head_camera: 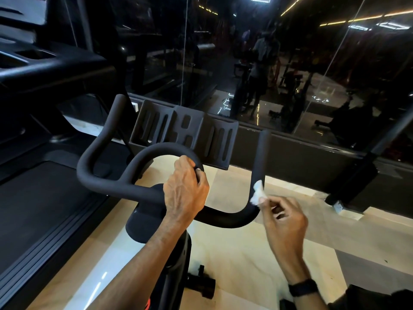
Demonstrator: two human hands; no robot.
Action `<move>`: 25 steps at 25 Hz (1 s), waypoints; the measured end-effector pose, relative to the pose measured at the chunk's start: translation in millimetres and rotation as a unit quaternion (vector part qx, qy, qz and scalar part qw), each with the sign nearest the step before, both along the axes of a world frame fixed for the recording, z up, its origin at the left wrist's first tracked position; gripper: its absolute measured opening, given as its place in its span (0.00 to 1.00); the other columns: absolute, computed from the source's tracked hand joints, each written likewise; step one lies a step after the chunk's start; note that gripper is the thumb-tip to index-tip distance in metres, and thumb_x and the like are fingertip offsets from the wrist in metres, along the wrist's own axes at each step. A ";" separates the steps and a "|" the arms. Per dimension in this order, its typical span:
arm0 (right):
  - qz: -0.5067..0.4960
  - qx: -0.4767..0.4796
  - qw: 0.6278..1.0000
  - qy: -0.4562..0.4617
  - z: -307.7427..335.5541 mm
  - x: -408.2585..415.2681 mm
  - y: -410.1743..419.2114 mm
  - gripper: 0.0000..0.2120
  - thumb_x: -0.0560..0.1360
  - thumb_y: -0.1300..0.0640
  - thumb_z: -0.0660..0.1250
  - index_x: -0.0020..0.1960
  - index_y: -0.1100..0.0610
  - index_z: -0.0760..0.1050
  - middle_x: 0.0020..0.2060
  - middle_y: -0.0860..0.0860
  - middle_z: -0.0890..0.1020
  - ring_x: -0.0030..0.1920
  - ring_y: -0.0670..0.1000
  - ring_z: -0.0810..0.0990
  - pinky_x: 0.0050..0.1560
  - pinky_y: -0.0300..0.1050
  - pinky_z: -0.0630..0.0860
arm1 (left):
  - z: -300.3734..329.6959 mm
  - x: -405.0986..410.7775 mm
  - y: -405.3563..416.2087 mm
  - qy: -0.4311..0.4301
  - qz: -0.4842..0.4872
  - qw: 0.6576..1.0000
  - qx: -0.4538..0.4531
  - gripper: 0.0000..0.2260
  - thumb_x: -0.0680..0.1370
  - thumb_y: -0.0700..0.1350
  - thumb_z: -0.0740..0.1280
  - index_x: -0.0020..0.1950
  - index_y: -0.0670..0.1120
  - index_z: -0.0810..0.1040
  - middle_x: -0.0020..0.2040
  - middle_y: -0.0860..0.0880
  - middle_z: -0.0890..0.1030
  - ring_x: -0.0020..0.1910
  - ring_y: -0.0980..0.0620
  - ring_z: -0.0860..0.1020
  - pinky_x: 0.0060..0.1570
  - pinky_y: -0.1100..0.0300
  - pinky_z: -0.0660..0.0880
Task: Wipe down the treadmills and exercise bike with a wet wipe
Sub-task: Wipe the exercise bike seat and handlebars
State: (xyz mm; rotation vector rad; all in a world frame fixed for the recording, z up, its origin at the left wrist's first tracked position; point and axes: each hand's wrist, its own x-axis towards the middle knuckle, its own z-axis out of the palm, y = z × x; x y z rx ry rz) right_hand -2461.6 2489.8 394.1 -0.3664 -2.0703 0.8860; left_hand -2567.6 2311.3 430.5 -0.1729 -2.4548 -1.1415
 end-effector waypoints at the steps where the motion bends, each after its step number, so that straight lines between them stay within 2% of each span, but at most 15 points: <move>1: -0.028 0.012 1.000 0.000 3.6 -4.7 11.5 0.04 0.73 0.65 0.75 0.47 0.60 0.83 0.42 0.53 0.80 0.40 0.42 0.76 0.43 0.25 0.69 | -0.7 -0.4 0.3 0.003 -0.001 1.000 -0.006 0.05 0.80 0.45 0.63 0.54 0.45 0.72 0.44 0.49 0.76 0.36 0.56 0.70 0.32 0.71 0.57; 3: -0.054 0.027 0.998 -0.031 3.9 -15.4 25.9 0.08 0.73 0.69 0.73 0.50 0.61 0.82 0.45 0.55 0.80 0.40 0.42 0.75 0.45 0.22 0.68 | -2.3 -0.8 1.0 0.010 -0.003 1.000 -0.016 0.05 0.81 0.46 0.63 0.54 0.45 0.72 0.44 0.49 0.76 0.35 0.57 0.71 0.32 0.71 0.57; 6: -0.009 -0.003 0.997 -0.072 -10.5 -23.5 21.7 0.11 0.74 0.71 0.70 0.54 0.61 0.81 0.47 0.55 0.82 0.41 0.47 0.78 0.43 0.22 0.71 | -4.5 -0.9 1.6 0.013 -0.008 1.000 -0.015 0.05 0.80 0.45 0.63 0.54 0.45 0.72 0.44 0.49 0.76 0.36 0.56 0.72 0.32 0.69 0.60; 10: 0.025 -0.108 0.993 -0.042 -18.9 -10.9 6.6 0.08 0.76 0.67 0.72 0.48 0.54 0.78 0.36 0.48 0.82 0.35 0.45 0.79 0.34 0.31 0.74 | -5.9 -0.4 1.5 0.017 -0.006 0.999 -0.030 0.06 0.80 0.46 0.63 0.54 0.45 0.72 0.45 0.49 0.75 0.36 0.54 0.74 0.32 0.63 0.61; 12: 0.038 -0.118 0.992 -0.031 -20.9 -1.0 -0.3 0.09 0.75 0.67 0.73 0.45 0.55 0.77 0.32 0.46 0.80 0.33 0.45 0.78 0.31 0.32 0.72 | -6.3 -0.1 2.0 0.020 -0.007 0.999 -0.040 0.06 0.80 0.46 0.62 0.54 0.45 0.72 0.45 0.49 0.76 0.36 0.53 0.74 0.32 0.61 0.62; 14: 0.045 -0.120 0.991 -0.027 -24.6 6.3 -9.6 0.11 0.73 0.69 0.73 0.45 0.55 0.76 0.32 0.46 0.81 0.33 0.45 0.79 0.32 0.31 0.72 | -6.7 0.3 2.5 0.024 -0.009 0.999 -0.042 0.06 0.80 0.46 0.62 0.54 0.45 0.72 0.45 0.48 0.75 0.35 0.53 0.74 0.32 0.61 0.63; 17: 0.053 -0.109 0.992 -0.018 -32.6 13.7 -26.6 0.14 0.71 0.72 0.73 0.45 0.55 0.76 0.32 0.45 0.82 0.34 0.46 0.80 0.34 0.31 0.73 | -6.7 0.1 2.5 0.025 -0.012 0.999 -0.042 0.06 0.81 0.46 0.62 0.54 0.44 0.72 0.45 0.48 0.75 0.35 0.53 0.74 0.33 0.61 0.65; 20: 0.064 -0.081 0.995 -0.008 -37.5 16.6 -36.5 0.14 0.70 0.71 0.74 0.45 0.55 0.76 0.32 0.47 0.82 0.33 0.48 0.80 0.34 0.36 0.75 | -6.0 -0.3 2.2 0.020 -0.009 0.999 -0.045 0.07 0.81 0.47 0.62 0.55 0.45 0.72 0.45 0.48 0.75 0.35 0.53 0.74 0.30 0.63 0.62; 22: 0.078 -0.054 0.995 -0.009 -37.8 16.9 -43.4 0.12 0.70 0.69 0.74 0.44 0.55 0.77 0.33 0.47 0.82 0.33 0.49 0.80 0.33 0.42 0.76 | -4.5 0.3 2.9 0.010 -0.003 0.999 -0.042 0.07 0.81 0.47 0.61 0.55 0.45 0.72 0.46 0.49 0.75 0.36 0.54 0.73 0.31 0.62 0.60; 25: 0.124 -0.005 0.992 -0.021 -36.6 10.6 -71.9 0.07 0.71 0.64 0.73 0.44 0.55 0.77 0.34 0.45 0.81 0.32 0.45 0.79 0.33 0.40 0.75 | -1.3 -0.1 -0.2 -0.010 -0.004 1.000 -0.023 0.05 0.82 0.46 0.61 0.54 0.46 0.72 0.46 0.51 0.75 0.38 0.55 0.71 0.33 0.60 0.59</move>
